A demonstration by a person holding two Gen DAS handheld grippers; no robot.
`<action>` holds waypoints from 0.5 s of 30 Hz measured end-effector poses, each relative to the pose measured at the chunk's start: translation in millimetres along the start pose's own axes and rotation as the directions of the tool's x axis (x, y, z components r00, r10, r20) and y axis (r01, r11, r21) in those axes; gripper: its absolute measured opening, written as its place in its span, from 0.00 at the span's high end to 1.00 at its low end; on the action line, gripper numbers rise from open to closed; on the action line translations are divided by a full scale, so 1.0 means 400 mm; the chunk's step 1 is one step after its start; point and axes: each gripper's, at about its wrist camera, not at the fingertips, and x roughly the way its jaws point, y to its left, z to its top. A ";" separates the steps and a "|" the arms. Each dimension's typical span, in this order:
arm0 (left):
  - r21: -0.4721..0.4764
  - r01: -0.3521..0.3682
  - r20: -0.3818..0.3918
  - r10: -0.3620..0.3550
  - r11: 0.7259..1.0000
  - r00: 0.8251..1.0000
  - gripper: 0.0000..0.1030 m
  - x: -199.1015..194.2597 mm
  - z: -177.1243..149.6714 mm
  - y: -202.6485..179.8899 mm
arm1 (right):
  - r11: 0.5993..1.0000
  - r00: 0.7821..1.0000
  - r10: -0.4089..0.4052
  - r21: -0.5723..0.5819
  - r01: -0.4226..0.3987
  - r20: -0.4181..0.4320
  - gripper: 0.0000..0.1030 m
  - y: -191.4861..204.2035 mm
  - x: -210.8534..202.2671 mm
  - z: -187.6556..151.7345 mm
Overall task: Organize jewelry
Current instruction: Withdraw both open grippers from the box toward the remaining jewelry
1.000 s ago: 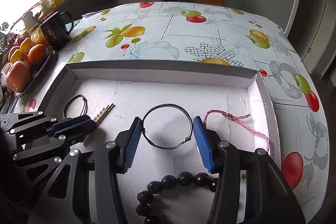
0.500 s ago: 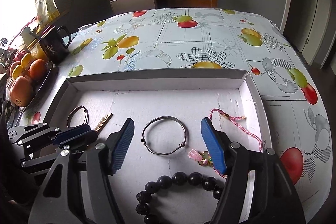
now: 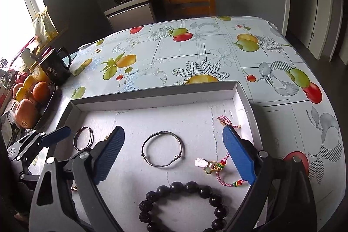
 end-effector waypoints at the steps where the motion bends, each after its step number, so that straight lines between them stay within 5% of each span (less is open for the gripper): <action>1: 0.001 -0.011 0.006 0.011 1.000 1.000 0.26 -0.002 0.001 0.002 | 1.000 1.000 -0.002 0.002 0.002 0.003 0.11 -0.002 0.000 0.000; 15: 0.022 -0.080 0.016 0.079 0.997 0.997 0.14 -0.056 0.014 0.011 | 1.000 0.999 0.016 0.023 -0.017 0.039 0.05 0.000 -0.117 0.021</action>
